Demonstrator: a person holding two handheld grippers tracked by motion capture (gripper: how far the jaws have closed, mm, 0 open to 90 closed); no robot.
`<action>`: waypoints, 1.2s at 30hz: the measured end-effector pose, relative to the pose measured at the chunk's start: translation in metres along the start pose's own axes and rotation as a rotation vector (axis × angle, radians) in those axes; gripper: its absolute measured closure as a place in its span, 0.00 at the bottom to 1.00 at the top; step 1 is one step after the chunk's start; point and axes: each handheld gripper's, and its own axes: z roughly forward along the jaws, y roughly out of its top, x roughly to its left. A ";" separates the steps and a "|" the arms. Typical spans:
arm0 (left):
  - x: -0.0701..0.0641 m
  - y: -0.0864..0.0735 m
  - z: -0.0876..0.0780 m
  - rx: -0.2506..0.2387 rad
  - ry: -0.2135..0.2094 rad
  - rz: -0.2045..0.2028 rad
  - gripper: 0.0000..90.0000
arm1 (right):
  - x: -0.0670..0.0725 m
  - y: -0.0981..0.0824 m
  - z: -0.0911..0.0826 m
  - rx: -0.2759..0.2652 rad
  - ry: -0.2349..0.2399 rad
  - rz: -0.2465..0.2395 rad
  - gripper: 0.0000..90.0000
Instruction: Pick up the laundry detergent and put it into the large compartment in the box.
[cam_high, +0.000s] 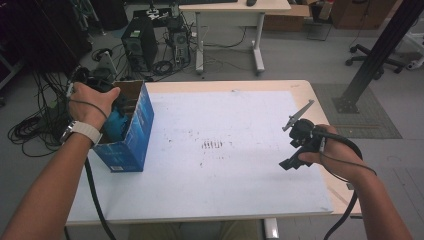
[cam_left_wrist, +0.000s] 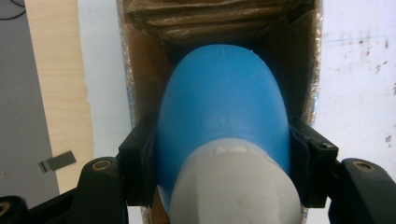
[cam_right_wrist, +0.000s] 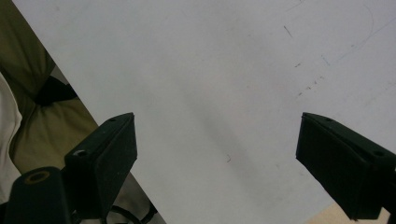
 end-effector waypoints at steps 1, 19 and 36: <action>0.000 0.000 0.001 -0.002 -0.001 0.001 0.42 | 0.000 0.000 0.000 0.001 -0.001 0.000 0.14; -0.002 -0.006 0.030 0.004 0.005 0.017 0.42 | -0.001 0.000 0.002 0.004 0.003 0.002 0.14; 0.002 -0.007 0.036 -0.006 -0.010 0.021 0.42 | -0.001 0.002 0.004 0.009 0.006 -0.001 0.14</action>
